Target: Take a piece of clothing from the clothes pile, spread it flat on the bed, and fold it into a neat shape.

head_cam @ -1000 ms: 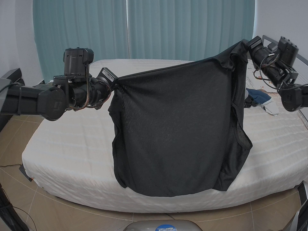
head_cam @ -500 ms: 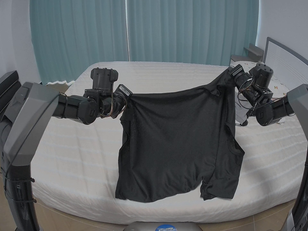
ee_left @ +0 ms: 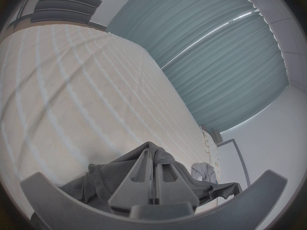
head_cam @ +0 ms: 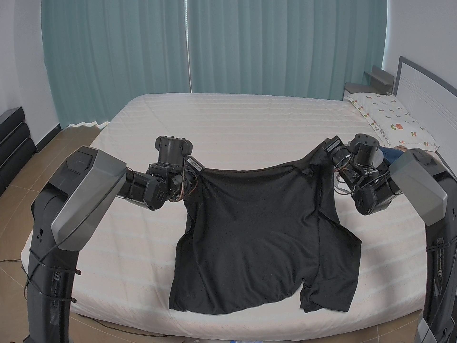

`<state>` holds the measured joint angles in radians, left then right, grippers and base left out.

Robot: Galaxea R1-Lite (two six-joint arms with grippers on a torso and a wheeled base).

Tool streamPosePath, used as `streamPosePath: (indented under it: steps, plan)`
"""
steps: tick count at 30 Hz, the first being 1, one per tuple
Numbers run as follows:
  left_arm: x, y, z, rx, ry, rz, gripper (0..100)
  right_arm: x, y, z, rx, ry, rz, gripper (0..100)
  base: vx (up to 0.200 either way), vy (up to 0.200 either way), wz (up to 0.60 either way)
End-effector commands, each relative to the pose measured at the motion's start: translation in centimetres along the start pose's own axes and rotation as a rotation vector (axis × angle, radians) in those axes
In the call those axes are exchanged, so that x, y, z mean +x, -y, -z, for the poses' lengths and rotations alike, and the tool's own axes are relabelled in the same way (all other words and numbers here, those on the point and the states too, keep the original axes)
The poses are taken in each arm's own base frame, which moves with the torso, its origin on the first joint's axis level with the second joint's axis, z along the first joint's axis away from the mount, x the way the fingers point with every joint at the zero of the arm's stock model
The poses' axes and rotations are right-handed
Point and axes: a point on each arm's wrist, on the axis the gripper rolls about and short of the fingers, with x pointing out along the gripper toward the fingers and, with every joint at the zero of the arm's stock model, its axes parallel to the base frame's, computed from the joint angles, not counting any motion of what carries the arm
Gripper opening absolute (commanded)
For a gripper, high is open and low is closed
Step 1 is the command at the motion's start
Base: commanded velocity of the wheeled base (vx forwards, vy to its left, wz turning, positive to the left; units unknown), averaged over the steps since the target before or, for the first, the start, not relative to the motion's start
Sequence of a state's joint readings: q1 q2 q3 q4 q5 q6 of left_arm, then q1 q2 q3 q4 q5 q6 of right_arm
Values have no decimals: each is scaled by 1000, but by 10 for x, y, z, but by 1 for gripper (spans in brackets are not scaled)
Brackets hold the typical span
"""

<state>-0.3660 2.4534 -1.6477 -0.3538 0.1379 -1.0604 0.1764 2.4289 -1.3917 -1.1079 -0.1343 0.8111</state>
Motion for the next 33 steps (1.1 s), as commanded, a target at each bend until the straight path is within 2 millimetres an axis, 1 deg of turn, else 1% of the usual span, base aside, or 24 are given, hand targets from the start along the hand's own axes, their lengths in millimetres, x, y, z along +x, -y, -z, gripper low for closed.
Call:
streamPosePath:
  steps: [1, 2, 3, 4, 5, 6, 9, 11, 13, 17, 19, 20, 21, 22, 23, 24, 25, 27, 30, 33]
  plan:
    - [16, -19, 12, 5, -21, -43, 0, 6, 22, 29, -14, -33, 40, 0, 0, 0, 0]
    - [16, -19, 12, 5, -21, -43, 0, 6, 22, 29, -14, -33, 40, 0, 0, 0, 0]
    - [25, -26, 18, 3, -21, -52, 0, 10, 37, 44, -42, -49, 65, 0, 0, 0, 0]
    - [28, -29, 20, 4, -23, -59, 100, 11, 41, 49, -57, -58, 71, 100, 0, 0, 0]
    - [29, -31, 21, 5, -25, -62, 100, 11, 42, 50, -62, -61, 73, 100, 0, 0, 0]
    - [34, -36, 25, 8, -31, -72, 100, 11, 53, 60, -88, -92, 87, 100, 0, 0, 0]
    - [37, -40, 27, 12, -23, -92, 100, 10, 70, 74, -130, -122, 125, 100, 0, 0, 0]
    - [39, -43, 28, 17, -9, -109, 100, 9, 78, 77, -152, -129, 146, 100, 0, 0, 0]
    - [46, -54, 32, 30, 5, -160, 100, 8, 94, 80, -184, -141, 182, 100, 0, 0, 0]
    - [46, -66, 36, 51, -36, -263, 100, 5, 110, 68, -201, -138, 225, 100, 0, 0, 0]
    - [45, -67, 35, 53, -42, -277, 100, 5, 111, 64, -200, -134, 227, 100, 0, 0, 0]
    - [48, -68, 26, 45, -27, -289, 100, 7, 111, 49, -195, -105, 228, 100, 0, 0, 0]
    - [48, -67, 26, 44, -27, -287, 100, 7, 112, 48, -196, -104, 229, 100, 0, 0, 0]
    - [50, -67, 16, 35, 9, -285, 100, 10, 113, 35, -192, -75, 228, 100, 0, 0, 0]
    - [52, -69, 11, 31, 40, -290, 100, 11, 113, 30, -189, -53, 229, 100, 0, 0, 0]
    - [52, -69, 11, 31, 40, -290, 100, 11, 113, 30, -189, -53, 229, 100, 0, 0, 0]
    - [54, -69, 0, 21, 100, -300, 100, 13, 115, 21, -183, -29, 230, 100, 0, 0, 0]
    - [54, -71, -7, 12, 126, -307, 100, 11, 117, 18, -183, -39, 232, 100, 0, 0, 0]
    - [53, -72, -16, -2, 138, -308, 100, 6, 118, 23, -179, -66, 239, 100, 0, 0, 0]
    - [52, -77, -19, -3, 112, -321, 100, 3, 118, 28, -177, -91, 234, 100, 0, 0, 0]
